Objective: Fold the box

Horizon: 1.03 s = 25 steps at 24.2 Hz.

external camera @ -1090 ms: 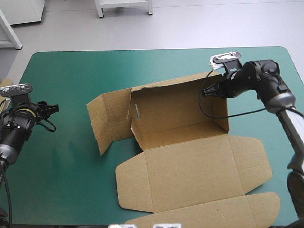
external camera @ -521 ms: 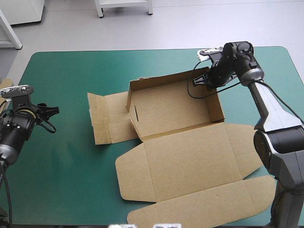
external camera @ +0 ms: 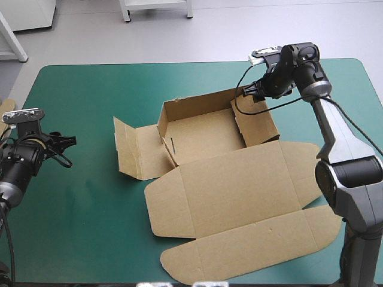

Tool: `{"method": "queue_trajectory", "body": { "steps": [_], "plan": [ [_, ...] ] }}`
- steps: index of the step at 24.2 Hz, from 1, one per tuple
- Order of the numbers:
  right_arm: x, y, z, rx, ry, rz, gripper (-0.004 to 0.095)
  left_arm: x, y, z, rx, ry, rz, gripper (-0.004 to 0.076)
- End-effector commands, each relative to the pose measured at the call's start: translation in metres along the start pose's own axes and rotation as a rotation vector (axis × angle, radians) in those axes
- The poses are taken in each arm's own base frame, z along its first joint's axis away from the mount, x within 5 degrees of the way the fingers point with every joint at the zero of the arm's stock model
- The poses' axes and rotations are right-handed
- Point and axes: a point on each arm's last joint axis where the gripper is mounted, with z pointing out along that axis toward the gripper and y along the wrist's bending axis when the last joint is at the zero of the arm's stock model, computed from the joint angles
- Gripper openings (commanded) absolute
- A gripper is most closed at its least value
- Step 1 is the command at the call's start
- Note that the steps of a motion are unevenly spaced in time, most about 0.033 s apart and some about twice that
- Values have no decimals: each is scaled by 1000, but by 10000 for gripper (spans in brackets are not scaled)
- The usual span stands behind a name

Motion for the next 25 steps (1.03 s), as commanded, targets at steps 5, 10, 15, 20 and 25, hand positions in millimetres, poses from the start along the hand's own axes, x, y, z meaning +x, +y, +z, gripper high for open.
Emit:
{"method": "queue_trajectory", "body": {
  "steps": [5,10,15,20,25],
  "plan": [
    [2,4,-114,31,-234,-42,567,-15,0,-13,15,-93,-7,407],
    [17,13,-145,68,-262,-89,568,-15,0,-13,15,-91,-7,405],
    [33,26,-105,143,-130,-131,568,-14,1,-13,12,-85,-7,405],
    [23,24,-69,145,-160,-118,569,-14,1,-13,12,-83,-5,405],
    [21,21,-16,146,-68,-105,587,-14,1,-13,13,-86,-3,405]
  ]
}}
